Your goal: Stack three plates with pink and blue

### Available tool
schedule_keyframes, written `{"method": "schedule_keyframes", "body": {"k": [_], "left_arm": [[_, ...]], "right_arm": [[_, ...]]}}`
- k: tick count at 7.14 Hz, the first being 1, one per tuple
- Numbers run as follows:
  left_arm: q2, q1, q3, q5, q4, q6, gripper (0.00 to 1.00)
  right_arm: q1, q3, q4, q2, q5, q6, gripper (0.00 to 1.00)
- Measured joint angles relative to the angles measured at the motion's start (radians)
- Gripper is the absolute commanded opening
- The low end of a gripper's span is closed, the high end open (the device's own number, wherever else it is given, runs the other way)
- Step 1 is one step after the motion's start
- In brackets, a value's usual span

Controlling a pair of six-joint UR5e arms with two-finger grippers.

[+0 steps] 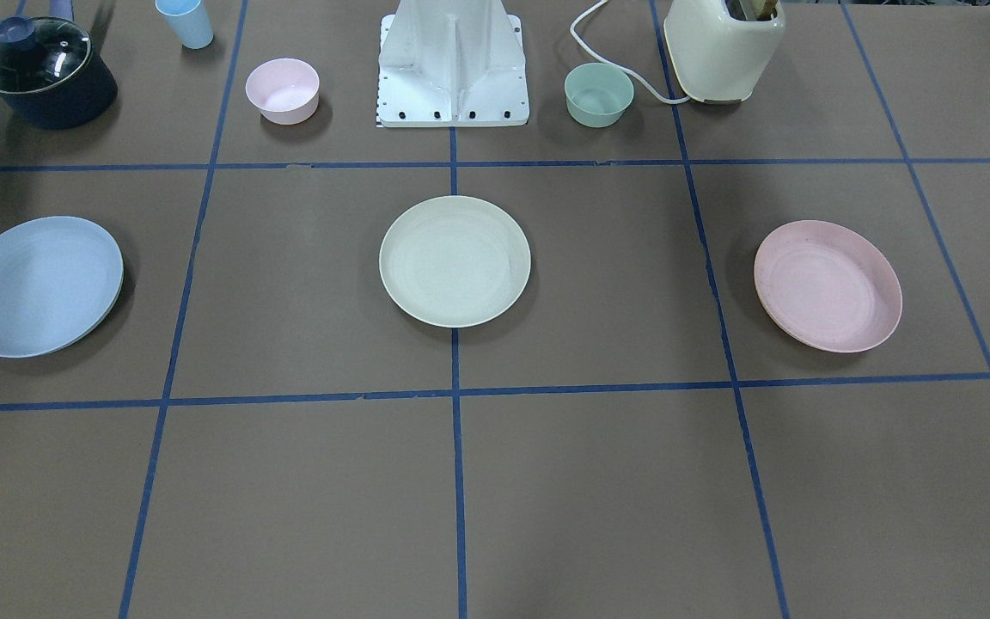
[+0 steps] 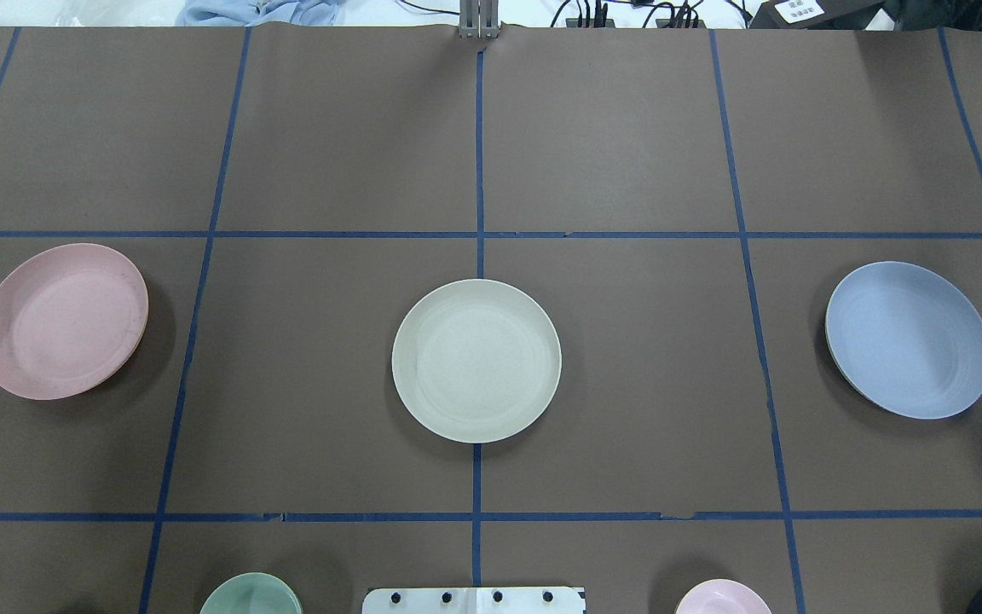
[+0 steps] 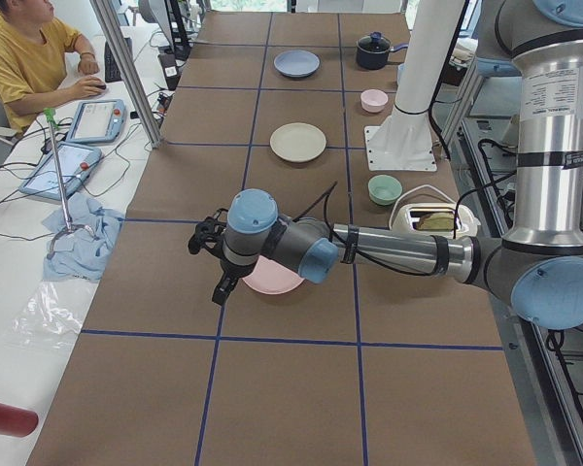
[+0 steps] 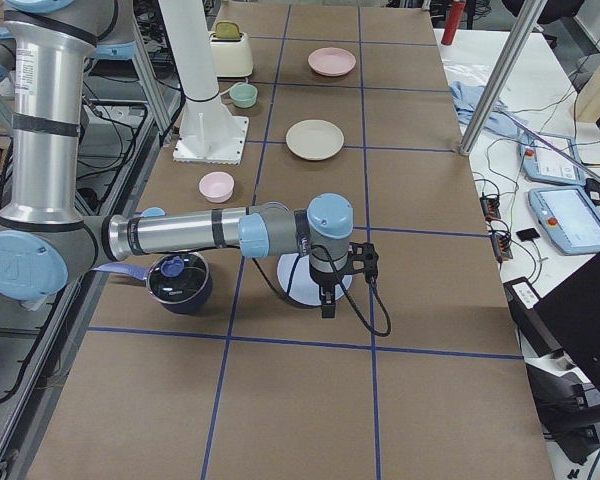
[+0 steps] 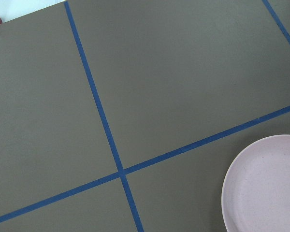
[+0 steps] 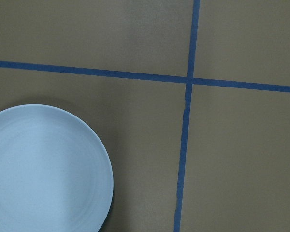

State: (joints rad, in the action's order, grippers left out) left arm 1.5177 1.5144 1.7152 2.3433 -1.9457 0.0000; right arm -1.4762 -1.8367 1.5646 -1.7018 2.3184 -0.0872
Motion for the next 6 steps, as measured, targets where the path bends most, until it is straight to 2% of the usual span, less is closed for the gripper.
{"method": "schedule_keyframes", "body": {"k": [6], "left_arm": [[0.000,-0.026,-0.023,0.006,0.001,-0.006,1.00]], "right_arm": [[-0.004,-0.015,0.000,-0.019,0.042,-0.002,1.00]]}}
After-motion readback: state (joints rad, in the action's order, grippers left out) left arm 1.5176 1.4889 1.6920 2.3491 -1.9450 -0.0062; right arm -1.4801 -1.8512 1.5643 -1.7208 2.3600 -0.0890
